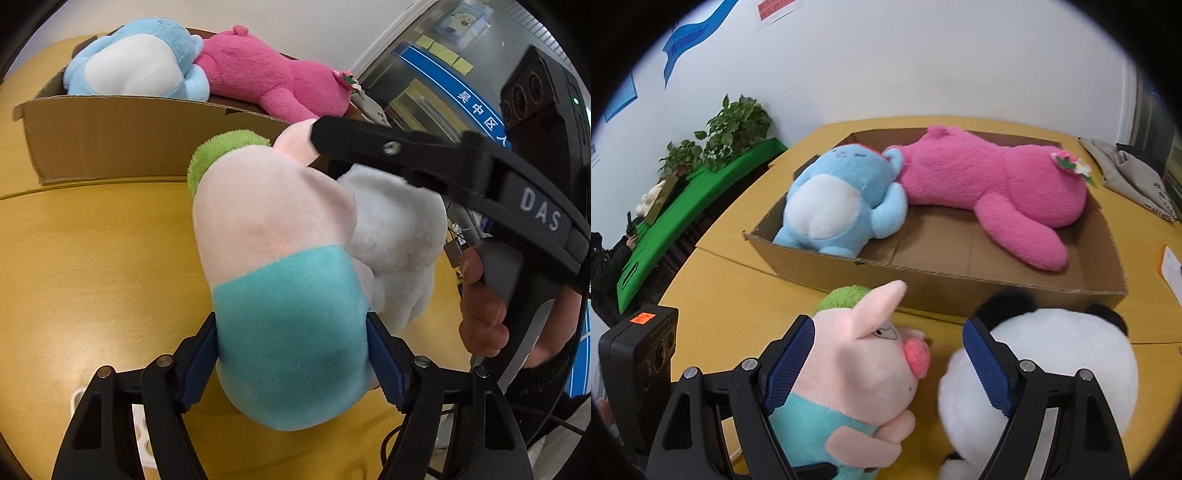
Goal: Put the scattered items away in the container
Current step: 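Lift the pig plush with the left gripper and carry it over the box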
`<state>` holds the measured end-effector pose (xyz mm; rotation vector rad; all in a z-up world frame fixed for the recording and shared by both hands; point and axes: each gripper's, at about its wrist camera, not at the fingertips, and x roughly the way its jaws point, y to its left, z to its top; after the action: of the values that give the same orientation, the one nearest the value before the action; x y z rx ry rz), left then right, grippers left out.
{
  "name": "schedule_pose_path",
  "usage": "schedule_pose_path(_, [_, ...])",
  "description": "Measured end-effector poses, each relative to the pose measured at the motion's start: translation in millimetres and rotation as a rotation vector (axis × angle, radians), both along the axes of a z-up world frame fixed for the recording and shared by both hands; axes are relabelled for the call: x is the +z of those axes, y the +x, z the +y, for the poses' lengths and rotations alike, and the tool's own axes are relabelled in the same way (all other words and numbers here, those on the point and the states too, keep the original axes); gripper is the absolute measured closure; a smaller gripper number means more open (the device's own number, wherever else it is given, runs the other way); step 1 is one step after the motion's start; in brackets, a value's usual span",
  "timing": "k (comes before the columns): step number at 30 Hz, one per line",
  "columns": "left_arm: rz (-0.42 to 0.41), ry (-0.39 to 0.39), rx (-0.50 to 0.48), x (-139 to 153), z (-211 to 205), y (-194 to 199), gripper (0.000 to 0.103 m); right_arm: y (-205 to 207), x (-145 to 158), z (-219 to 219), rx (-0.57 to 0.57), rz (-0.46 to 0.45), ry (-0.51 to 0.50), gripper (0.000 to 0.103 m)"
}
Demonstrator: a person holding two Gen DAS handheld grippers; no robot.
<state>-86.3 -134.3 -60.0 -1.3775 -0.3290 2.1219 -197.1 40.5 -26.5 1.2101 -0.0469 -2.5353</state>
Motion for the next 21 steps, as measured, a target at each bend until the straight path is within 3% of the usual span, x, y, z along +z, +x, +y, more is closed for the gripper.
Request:
schedule_pose_path(6, [-0.008, 0.003, 0.049, -3.0, -18.6, 9.7, 0.024, 5.0, -25.7, -42.0, 0.114, -0.074, 0.054, 0.021])
schedule_pose_path(11, [-0.033, 0.050, 0.081, -8.6, -26.7, 9.9, 0.025, 3.1, -50.6, -53.1, 0.130, -0.139, -0.037, 0.025])
schedule_pose_path(17, [0.032, 0.048, 0.062, 2.0, -19.5, 13.6, 0.028, 10.8, -41.9, -48.7, 0.152, -0.119, -0.092, 0.041])
schedule_pose_path(21, [0.125, 0.042, 0.029, 35.2, -9.7, 9.1, 0.029, 16.3, -14.6, -34.7, 0.122, -0.044, -0.133, 0.044])
